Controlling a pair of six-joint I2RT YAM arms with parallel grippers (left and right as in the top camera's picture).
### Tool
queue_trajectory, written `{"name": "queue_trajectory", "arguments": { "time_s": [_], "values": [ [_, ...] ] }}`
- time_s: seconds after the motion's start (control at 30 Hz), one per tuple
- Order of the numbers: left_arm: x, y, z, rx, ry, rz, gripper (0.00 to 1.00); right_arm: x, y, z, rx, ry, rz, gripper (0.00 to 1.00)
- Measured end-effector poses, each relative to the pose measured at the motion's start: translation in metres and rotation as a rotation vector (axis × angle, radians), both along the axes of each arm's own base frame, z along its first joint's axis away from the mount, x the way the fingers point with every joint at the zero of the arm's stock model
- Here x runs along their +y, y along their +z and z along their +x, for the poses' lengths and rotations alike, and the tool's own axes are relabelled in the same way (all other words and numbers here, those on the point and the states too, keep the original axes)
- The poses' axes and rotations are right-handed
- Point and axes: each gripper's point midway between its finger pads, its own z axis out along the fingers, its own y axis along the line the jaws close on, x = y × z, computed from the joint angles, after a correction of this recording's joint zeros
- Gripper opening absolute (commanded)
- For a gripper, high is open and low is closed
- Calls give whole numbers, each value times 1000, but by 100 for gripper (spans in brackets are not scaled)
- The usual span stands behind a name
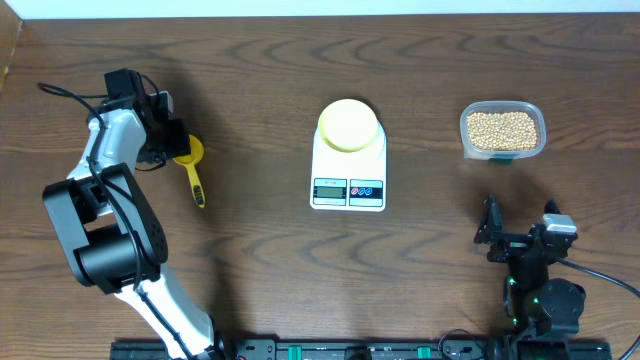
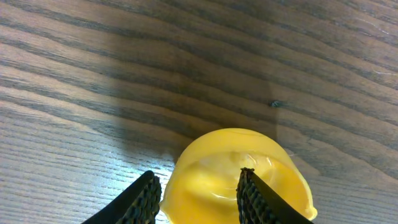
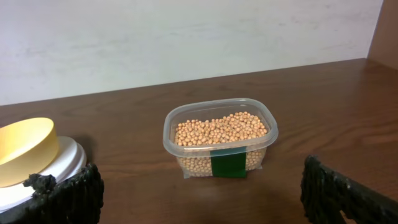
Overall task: Scoop item into bowl and weigh 50g on scale
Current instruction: 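Move the left gripper down over the yellow scoop's cup, then grasp the yellow scoop's cup rim with the left gripper and lift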
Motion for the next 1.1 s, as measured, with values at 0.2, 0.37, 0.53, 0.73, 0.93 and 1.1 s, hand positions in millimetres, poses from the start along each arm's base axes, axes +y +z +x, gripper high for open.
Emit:
{"name": "queue_trajectory", "arguments": {
  "time_s": [0.2,0.37,0.53,0.73,0.93,1.1],
  "values": [
    [-1,-12,-3,27,0,-9,46,0,0,0,0,0,0,99],
    [-1,-14,-4,37,3,-12,56,0,0,0,0,0,0,99],
    [-1,-14,-4,36,7,-13,46,0,0,0,0,0,0,99],
    [-1,-14,-2,31,46,-23,44,0,0,0,0,0,0,99],
    [-2,-14,-5,42,65,-33,38,0,0,0,0,0,0,99],
    [-3,-15,-6,47,80,-39,11,0,0,0,0,0,0,99]
  ]
}}
